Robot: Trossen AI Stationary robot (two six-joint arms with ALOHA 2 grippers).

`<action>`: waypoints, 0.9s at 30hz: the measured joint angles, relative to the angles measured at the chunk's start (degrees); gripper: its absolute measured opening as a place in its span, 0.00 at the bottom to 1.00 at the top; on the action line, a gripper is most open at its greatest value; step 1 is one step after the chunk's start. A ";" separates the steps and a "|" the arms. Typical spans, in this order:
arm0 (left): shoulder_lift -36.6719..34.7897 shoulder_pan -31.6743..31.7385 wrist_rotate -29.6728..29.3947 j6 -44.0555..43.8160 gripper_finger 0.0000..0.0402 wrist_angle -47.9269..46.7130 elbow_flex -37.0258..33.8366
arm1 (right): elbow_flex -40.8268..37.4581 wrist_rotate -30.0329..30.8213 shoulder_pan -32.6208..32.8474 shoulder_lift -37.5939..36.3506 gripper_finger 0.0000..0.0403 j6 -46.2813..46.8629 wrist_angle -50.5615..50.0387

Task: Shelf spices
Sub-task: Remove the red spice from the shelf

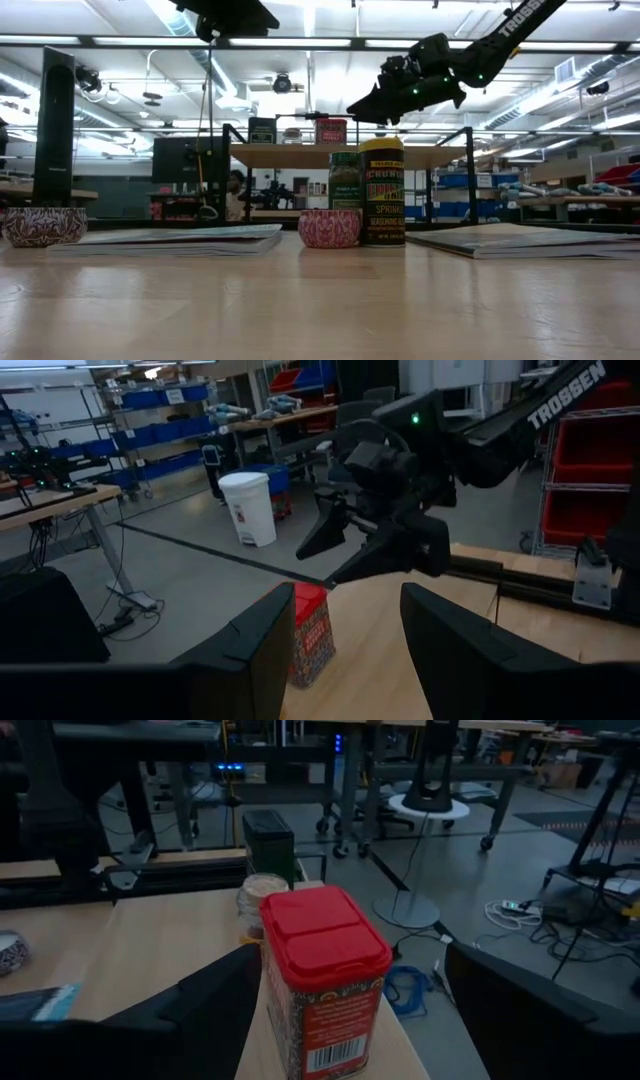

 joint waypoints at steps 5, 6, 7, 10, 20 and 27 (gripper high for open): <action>0.00 0.00 0.42 -0.42 0.47 0.32 0.00 | -0.09 3.89 1.96 0.00 0.79 -0.82 -1.18; 0.00 -0.01 0.50 -0.74 0.47 0.24 0.00 | -0.09 4.86 2.22 0.00 0.79 -1.44 -1.10; 0.00 -0.01 0.57 -1.05 0.47 0.25 0.00 | -0.09 5.49 2.40 0.00 0.79 -2.03 -0.94; 0.00 0.00 0.65 -1.28 0.47 0.24 0.00 | -0.09 5.67 2.12 0.00 0.79 -2.08 -0.77; 0.00 0.00 0.69 -1.28 0.47 0.50 0.00 | -0.11 3.76 1.49 3.57 0.79 -1.49 -0.24; 0.00 -0.01 0.70 -1.32 0.47 -0.18 0.00 | 0.20 2.10 1.46 7.49 0.79 1.54 7.84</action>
